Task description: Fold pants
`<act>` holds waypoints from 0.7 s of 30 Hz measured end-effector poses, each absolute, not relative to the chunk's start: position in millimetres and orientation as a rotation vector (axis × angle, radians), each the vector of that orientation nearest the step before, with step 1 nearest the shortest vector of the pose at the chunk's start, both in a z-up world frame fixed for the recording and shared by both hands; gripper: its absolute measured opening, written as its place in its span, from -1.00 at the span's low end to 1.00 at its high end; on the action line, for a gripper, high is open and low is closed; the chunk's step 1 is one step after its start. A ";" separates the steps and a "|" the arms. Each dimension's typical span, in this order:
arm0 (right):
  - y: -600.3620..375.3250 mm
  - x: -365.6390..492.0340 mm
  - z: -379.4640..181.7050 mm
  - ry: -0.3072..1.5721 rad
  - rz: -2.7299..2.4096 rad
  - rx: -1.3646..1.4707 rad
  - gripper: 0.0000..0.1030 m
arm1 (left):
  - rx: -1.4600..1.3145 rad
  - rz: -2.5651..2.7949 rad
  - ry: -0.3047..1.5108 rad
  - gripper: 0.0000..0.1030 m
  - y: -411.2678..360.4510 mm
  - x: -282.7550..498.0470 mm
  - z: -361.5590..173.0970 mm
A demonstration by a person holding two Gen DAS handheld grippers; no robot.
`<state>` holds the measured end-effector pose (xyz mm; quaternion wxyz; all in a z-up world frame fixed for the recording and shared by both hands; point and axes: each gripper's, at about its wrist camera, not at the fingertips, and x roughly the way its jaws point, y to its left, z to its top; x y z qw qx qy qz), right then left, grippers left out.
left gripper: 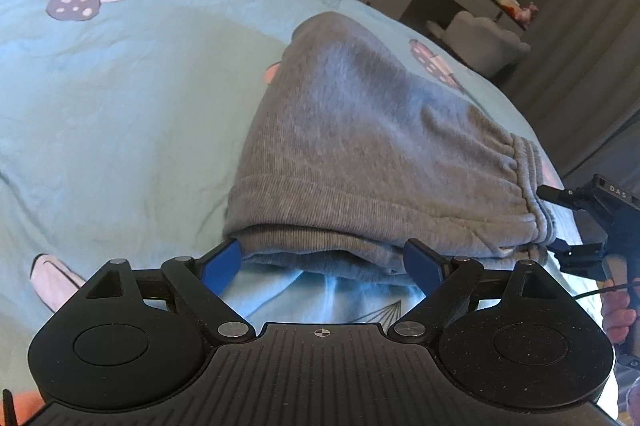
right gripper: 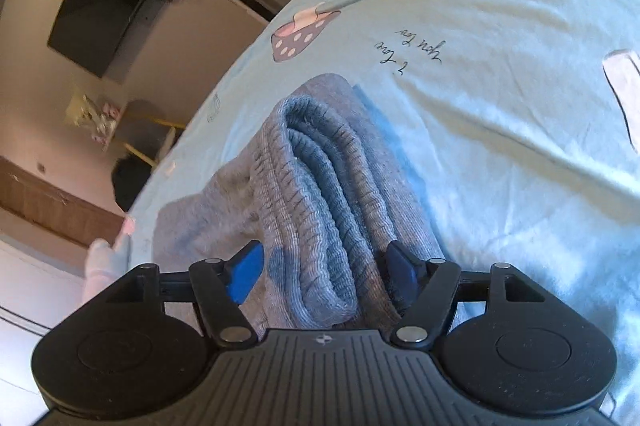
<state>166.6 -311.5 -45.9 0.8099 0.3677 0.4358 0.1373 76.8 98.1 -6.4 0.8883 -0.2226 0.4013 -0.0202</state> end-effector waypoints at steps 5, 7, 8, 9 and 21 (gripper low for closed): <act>-317.3 163.8 -49.0 0.923 0.319 0.816 0.32 | -0.464 -0.046 0.844 0.79 96.8 77.7 -7.5; -319.6 160.1 -46.1 0.918 0.313 0.816 0.32 | -0.473 -0.043 0.847 0.79 97.7 77.9 -8.2; -321.1 156.7 -44.9 0.914 0.301 0.812 0.32 | -0.477 -0.042 0.847 0.79 98.1 77.8 -8.4; -322.8 152.8 -44.9 0.917 0.290 0.812 0.32 | -0.480 -0.040 0.847 0.79 98.4 77.6 -8.6; -334.8 136.3 -82.2 0.908 0.267 1.097 0.39 | -0.496 -0.046 0.856 0.79 98.5 77.3 -9.5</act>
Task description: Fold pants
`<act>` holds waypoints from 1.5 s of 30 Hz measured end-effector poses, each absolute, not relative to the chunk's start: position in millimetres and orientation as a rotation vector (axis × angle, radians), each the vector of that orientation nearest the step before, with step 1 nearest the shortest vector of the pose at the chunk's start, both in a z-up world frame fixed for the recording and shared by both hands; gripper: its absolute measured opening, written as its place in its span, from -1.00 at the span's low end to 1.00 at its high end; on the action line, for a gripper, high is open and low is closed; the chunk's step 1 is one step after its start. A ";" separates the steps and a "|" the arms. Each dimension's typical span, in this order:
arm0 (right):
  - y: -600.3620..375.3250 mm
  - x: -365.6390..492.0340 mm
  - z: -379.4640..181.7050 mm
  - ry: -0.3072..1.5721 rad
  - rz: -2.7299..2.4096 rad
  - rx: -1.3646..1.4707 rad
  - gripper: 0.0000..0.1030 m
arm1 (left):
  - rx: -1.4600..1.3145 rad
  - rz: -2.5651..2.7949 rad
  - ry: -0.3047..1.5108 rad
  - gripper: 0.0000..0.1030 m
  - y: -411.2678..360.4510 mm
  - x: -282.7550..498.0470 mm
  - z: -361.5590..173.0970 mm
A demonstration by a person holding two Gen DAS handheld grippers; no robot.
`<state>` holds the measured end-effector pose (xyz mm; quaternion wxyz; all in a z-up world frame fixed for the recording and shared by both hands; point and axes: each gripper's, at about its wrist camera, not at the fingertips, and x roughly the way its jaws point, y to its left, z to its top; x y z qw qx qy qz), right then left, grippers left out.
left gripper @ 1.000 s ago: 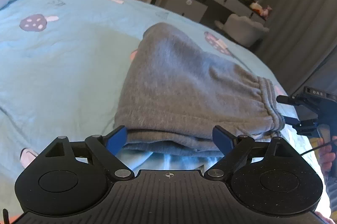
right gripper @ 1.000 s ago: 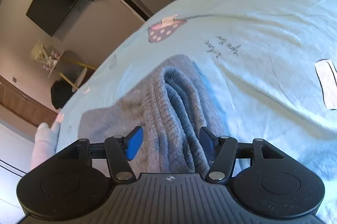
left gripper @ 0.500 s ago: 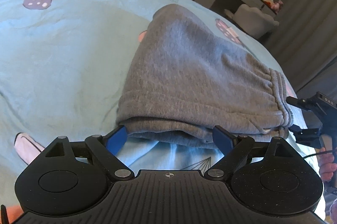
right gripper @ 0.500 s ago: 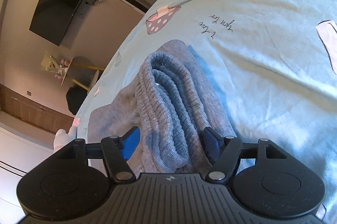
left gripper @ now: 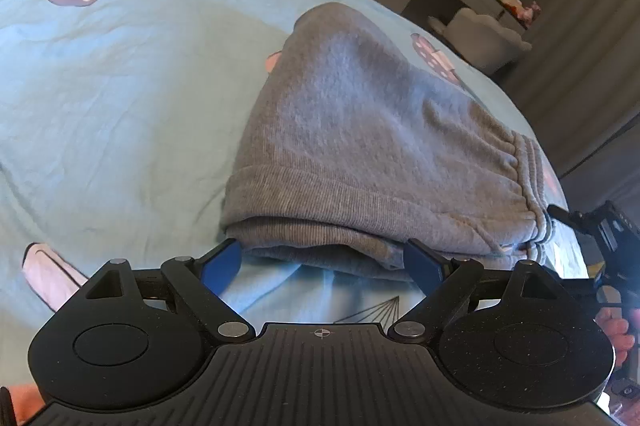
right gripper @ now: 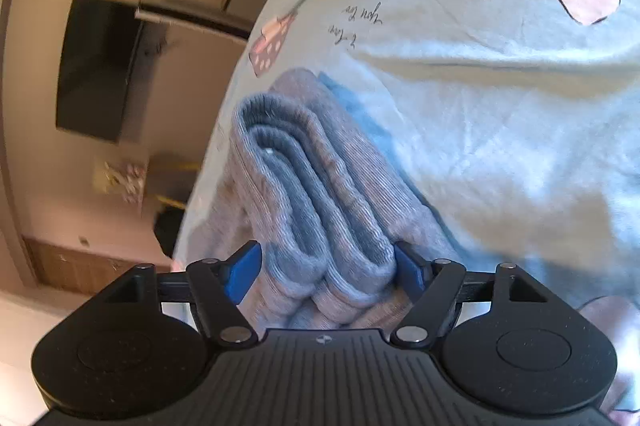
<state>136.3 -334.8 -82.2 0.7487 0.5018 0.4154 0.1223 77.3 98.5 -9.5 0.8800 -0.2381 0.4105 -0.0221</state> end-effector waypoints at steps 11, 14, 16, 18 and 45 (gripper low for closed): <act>-310.7 158.7 -84.1 0.879 0.321 1.167 0.31 | -0.508 -0.050 0.865 0.79 96.3 77.9 -10.5; -295.5 166.7 -69.7 0.889 0.286 1.028 -0.11 | -0.513 -0.050 0.855 0.79 96.8 76.2 -9.7; -281.3 167.9 -48.3 0.869 0.269 0.849 -0.18 | -0.518 -0.048 0.849 0.79 97.2 75.4 -9.0; -272.9 164.3 -27.0 0.817 0.273 0.740 -0.21 | -0.523 -0.042 0.839 0.79 98.4 73.6 -7.7; -302.5 163.3 -28.1 0.938 0.358 0.522 0.93 | -0.531 -0.092 0.872 0.85 116.0 149.0 18.1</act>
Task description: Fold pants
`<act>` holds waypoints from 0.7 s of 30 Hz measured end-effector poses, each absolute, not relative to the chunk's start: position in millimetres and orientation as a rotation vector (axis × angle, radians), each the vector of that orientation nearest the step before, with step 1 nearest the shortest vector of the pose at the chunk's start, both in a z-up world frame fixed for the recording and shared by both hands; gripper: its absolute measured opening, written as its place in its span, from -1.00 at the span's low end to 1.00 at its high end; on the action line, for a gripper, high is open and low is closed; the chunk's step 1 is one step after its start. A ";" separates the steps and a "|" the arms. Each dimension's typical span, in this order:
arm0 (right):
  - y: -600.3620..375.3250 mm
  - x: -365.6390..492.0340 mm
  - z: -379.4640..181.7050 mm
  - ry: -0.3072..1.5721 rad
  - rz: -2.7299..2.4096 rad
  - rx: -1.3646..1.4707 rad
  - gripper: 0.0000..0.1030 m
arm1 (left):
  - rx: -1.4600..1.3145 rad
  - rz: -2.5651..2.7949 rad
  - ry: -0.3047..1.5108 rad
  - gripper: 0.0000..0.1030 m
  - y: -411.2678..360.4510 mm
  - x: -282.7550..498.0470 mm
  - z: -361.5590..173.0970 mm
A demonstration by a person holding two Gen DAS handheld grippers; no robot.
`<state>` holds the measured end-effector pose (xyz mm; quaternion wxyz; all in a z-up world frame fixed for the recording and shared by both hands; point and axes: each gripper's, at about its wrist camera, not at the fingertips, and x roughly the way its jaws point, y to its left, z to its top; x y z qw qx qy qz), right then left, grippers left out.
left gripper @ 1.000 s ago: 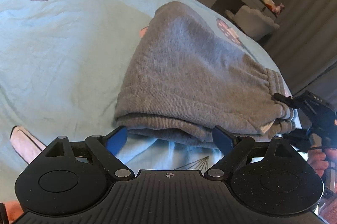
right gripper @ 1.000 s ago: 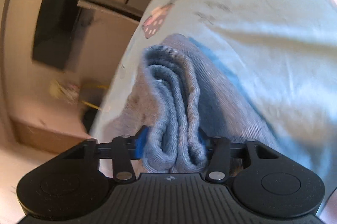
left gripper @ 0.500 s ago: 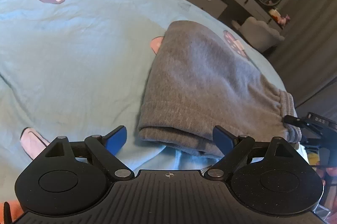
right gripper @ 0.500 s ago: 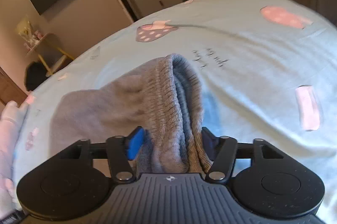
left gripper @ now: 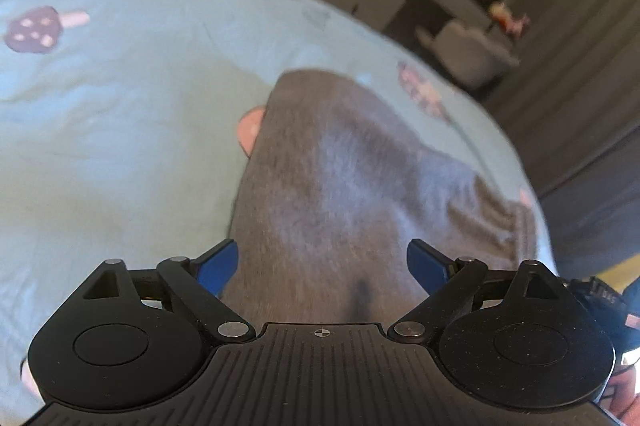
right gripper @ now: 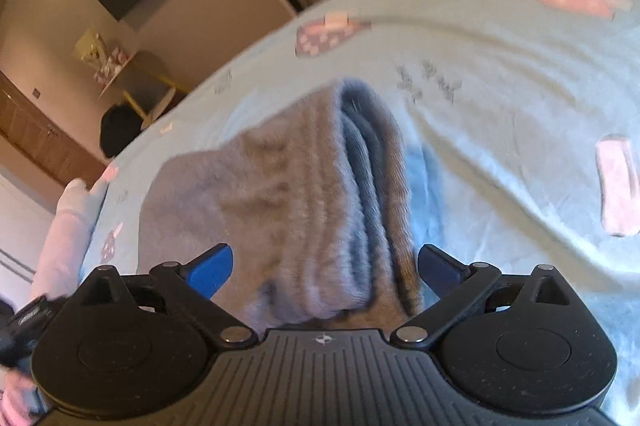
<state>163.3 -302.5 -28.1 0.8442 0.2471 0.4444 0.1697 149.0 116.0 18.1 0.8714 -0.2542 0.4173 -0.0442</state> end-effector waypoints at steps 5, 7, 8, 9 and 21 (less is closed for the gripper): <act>-315.0 181.2 -56.2 1.011 0.434 0.640 0.93 | -0.469 -0.157 0.974 0.81 111.4 181.3 -9.1; -314.0 190.9 -65.7 1.027 0.461 0.658 0.93 | -0.443 -0.178 0.998 0.82 109.0 192.6 -19.5; -313.9 196.0 -70.3 1.035 0.477 0.679 0.93 | -0.448 -0.191 1.006 0.82 109.2 198.1 -24.3; -313.1 201.9 -74.2 1.044 0.489 0.703 0.93 | -0.470 -0.202 1.006 0.82 110.9 204.0 -28.4; -293.8 219.3 -76.8 1.044 0.489 0.712 0.79 | -0.451 -0.251 0.956 0.02 96.1 239.7 -31.5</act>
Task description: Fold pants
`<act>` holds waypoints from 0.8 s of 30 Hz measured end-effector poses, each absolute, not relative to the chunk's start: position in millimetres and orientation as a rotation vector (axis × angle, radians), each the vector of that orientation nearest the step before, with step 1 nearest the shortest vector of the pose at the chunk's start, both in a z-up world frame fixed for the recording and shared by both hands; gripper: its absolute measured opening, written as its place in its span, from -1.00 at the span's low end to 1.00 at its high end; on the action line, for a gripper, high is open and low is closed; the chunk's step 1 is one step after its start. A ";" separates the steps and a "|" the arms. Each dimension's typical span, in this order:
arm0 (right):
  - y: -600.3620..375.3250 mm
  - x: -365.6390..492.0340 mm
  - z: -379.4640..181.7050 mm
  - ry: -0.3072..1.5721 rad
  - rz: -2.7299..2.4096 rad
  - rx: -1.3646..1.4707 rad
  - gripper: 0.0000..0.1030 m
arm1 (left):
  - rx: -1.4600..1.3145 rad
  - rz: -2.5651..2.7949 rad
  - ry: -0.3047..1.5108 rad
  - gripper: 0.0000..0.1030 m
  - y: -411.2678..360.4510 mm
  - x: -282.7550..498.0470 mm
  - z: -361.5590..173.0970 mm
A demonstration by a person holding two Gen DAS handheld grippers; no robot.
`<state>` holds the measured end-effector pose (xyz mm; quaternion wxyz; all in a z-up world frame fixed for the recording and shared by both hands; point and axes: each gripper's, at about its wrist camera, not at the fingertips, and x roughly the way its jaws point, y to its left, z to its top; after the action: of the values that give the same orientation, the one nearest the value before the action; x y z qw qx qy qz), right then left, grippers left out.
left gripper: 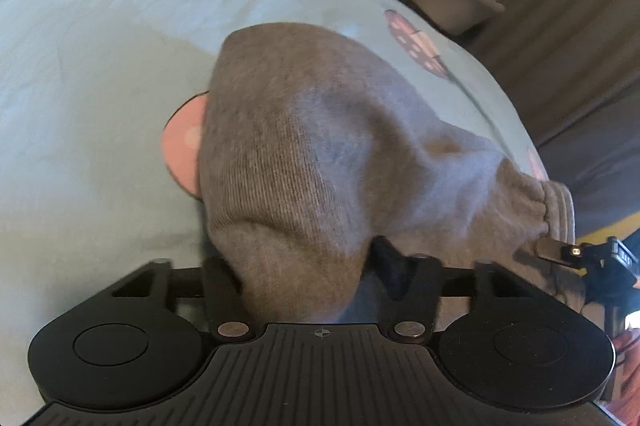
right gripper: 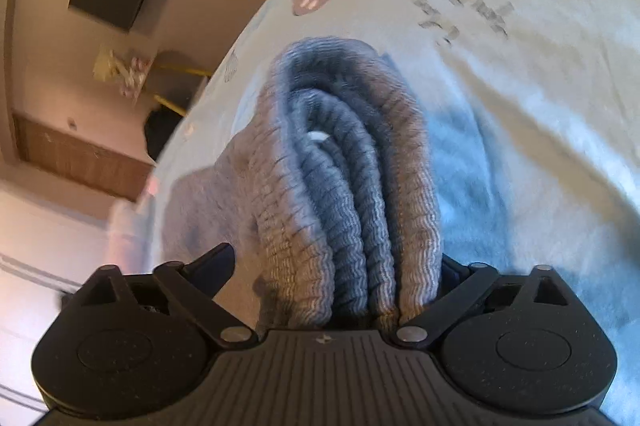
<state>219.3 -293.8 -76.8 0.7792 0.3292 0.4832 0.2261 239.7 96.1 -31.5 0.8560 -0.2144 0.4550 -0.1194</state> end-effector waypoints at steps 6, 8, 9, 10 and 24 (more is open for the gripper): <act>-286.9 211.2 -52.2 0.990 0.480 0.654 0.33 | -0.365 -0.240 0.893 -0.34 81.5 228.3 -5.9; -285.0 211.5 -41.9 0.966 0.495 0.654 0.21 | -0.358 -0.237 0.880 -0.37 77.2 226.9 1.0; -282.9 210.9 -35.8 0.954 0.506 0.643 0.19 | -0.358 -0.236 0.873 -0.37 74.8 227.2 4.6; -280.2 209.9 -30.0 0.943 0.518 0.630 0.16 | -0.361 -0.235 0.861 -0.38 72.7 227.5 9.1; -291.2 212.6 9.7 0.848 0.362 0.475 0.47 | -0.435 -0.093 0.837 -0.15 94.0 228.4 29.2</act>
<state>212.5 -291.2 9.7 0.8685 0.2269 0.4054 0.1731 228.4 94.0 29.2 0.8898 -0.2094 0.4031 -0.0445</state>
